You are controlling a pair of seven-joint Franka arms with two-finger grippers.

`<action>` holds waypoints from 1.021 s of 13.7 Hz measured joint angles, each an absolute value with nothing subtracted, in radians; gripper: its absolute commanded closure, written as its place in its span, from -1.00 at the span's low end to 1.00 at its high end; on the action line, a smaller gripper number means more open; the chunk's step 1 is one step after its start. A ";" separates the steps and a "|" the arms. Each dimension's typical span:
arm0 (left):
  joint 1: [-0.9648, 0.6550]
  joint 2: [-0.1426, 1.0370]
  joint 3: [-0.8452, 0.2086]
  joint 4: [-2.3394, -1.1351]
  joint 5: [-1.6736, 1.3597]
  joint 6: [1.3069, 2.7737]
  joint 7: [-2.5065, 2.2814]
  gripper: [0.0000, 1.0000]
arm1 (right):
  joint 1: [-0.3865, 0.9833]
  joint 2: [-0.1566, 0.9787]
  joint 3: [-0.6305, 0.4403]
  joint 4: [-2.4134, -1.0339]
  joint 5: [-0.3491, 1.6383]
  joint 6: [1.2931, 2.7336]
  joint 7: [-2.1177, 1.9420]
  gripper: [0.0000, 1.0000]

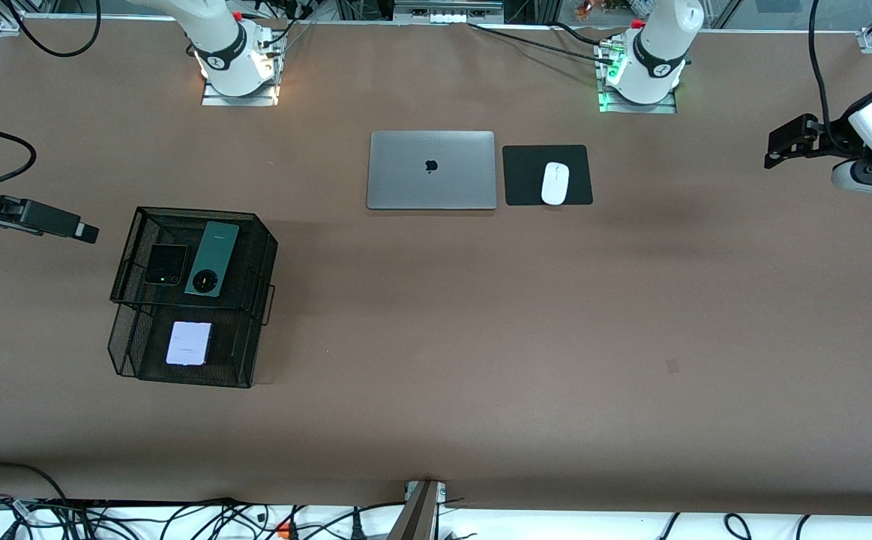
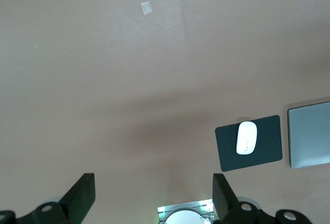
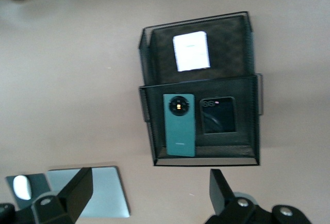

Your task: Place phones with both arms

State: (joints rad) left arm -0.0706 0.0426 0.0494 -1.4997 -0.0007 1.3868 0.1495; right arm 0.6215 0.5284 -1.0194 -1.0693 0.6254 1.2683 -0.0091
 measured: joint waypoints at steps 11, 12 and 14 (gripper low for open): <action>-0.071 0.043 0.050 -1.500 -0.001 1.387 0.150 -1.00 | 0.222 0.244 -0.210 -1.312 0.058 1.561 0.151 -1.00; -0.071 0.043 0.049 -1.500 -0.001 1.387 0.150 -1.00 | 0.199 0.201 -0.176 -1.399 0.029 1.615 0.151 -1.00; -0.071 0.043 0.049 -1.500 -0.001 1.387 0.150 -1.00 | 0.166 0.136 -0.114 -1.515 -0.017 1.677 0.169 -1.00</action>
State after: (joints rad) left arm -0.0706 0.0426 0.0495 -1.4997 -0.0007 1.3868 0.1495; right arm 0.1662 0.1362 -0.1136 -1.5151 -0.0170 1.6769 0.1694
